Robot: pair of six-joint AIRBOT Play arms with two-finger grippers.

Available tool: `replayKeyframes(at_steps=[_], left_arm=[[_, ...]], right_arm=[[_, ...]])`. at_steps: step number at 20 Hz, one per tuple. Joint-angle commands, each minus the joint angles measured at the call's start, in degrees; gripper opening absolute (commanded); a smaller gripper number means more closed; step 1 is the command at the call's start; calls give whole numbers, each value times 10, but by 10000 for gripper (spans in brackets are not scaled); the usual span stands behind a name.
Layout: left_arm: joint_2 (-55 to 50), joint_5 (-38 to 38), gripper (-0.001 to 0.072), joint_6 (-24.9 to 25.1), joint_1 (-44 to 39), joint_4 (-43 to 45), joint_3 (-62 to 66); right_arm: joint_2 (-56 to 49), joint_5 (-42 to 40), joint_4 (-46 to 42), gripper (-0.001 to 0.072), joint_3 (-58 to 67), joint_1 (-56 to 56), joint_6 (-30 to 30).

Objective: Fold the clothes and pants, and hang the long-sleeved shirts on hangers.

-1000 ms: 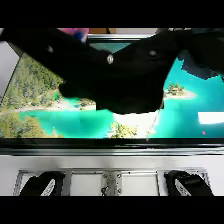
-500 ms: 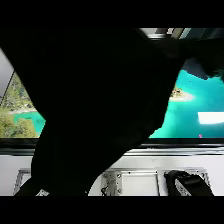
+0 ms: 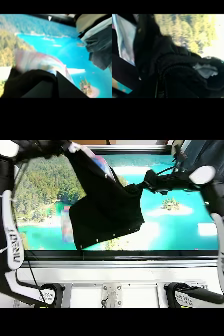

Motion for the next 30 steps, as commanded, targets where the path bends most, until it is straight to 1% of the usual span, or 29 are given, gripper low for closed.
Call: replayKeyframes(at_steps=[1,3,5,6,8,9,11,14,17,20,22,25,28,30], left_arm=[[-57,-28,12,-25,13,-1,2],[-55,-64,12,-49,26,0,2],[-42,-116,11,-48,39,17,1],[-29,-140,11,-47,38,51,-6],[13,-146,11,-49,30,109,-59],[40,-140,11,-49,29,134,-101],[95,-127,11,-48,29,137,-204],[167,-90,12,-39,29,139,-383],[216,-32,12,-31,29,133,-560],[237,15,12,-31,29,133,-683],[243,34,12,-31,29,120,-729],[242,69,12,-31,29,103,-765],[243,70,12,-31,29,103,-769],[243,60,12,-31,29,104,-759]], right_arm=[[-74,-67,-2,14,1,-4,-36],[-69,-70,-6,14,1,-10,-44],[-53,-49,-49,13,1,-14,-44],[-44,-26,-80,13,0,-12,-44],[-28,38,-136,13,-5,-3,-44],[-20,60,-163,14,-14,6,-44],[3,84,-205,14,-53,29,-44],[34,85,-208,13,-135,57,-39],[42,76,-208,13,-206,77,-29],[42,26,-207,14,-259,92,-26],[40,18,-208,14,-277,96,-21],[34,21,-206,14,-295,97,-18],[24,24,-205,16,-303,97,-18],[23,23,-189,16,-303,97,-18]])
